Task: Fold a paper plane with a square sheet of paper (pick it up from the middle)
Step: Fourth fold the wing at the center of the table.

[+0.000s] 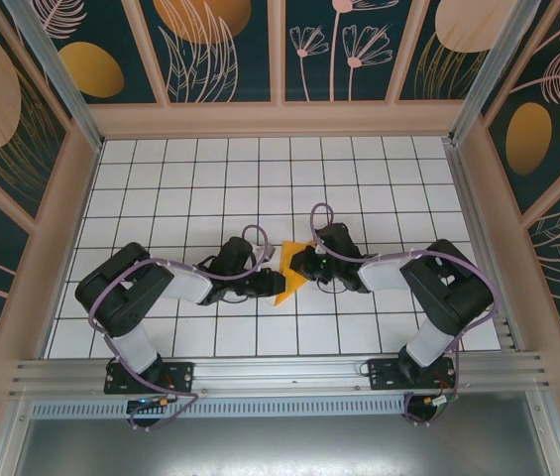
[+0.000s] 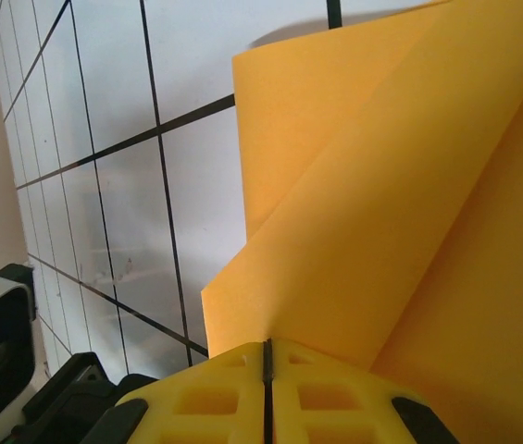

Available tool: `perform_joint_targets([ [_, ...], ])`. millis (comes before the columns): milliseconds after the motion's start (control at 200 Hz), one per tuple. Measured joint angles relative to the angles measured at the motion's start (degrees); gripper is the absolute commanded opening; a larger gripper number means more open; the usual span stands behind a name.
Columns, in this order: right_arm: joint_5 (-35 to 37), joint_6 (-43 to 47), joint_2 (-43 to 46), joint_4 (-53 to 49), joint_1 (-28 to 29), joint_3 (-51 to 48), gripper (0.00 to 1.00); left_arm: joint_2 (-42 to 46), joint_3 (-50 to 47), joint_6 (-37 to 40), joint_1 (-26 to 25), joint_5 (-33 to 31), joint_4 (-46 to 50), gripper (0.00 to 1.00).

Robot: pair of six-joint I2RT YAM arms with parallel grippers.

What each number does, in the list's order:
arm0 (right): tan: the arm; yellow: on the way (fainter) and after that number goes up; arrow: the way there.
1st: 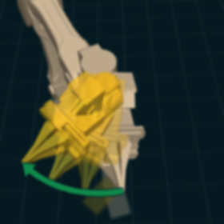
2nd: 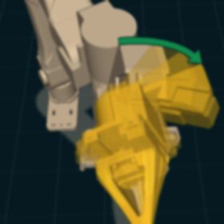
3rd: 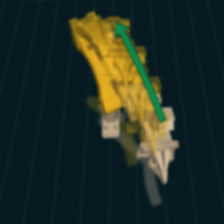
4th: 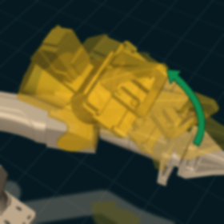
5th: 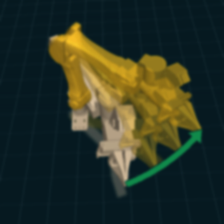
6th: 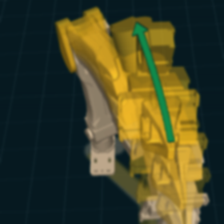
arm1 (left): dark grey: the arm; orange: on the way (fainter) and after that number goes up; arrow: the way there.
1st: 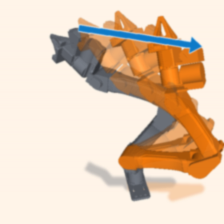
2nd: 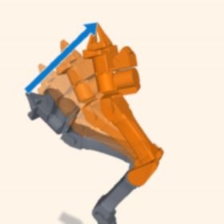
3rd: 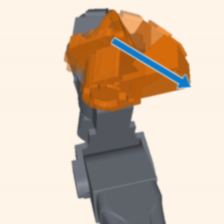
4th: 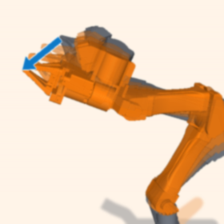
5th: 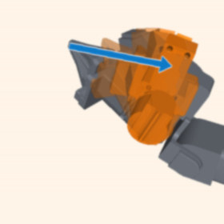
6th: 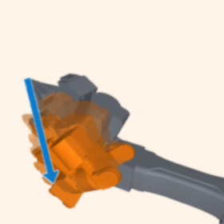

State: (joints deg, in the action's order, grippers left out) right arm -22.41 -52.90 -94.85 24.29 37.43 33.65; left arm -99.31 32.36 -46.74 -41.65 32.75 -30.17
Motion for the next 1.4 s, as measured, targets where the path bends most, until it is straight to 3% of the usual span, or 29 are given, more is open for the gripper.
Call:
perform_joint_targets([
  [515, -0.04, 0.0, -0.61, 0.44, 0.0, 0.74, 0.11, 4.09, 0.0, 2.97, -0.09, -3.43, 4.72, 0.3],
  [741, -0.04, 0.0, -0.61, 0.44, 0.0, 0.74, 0.11, 3.85, 0.0, 3.54, -0.09, -3.43, 5.01, 0.18],
  [911, -0.04, 0.02, -0.61, 0.44, 0.0, 0.74, 0.11, 2.91, 0.0, 3.63, -0.09, -3.43, 5.01, 0.17],
  [1086, -0.02, 0.02, -0.61, 0.42, 0.0, 0.74, 0.11, 2.43, 0.0, 3.67, -0.09, -3.8, 5.09, 0.06],
  [1401, 0.0, 0.07, -1.42, 0.39, -0.04, 1.05, 0.11, 2.21, -1.22, 0.37, -0.09, -4.07, 2.38, 0.01],
])
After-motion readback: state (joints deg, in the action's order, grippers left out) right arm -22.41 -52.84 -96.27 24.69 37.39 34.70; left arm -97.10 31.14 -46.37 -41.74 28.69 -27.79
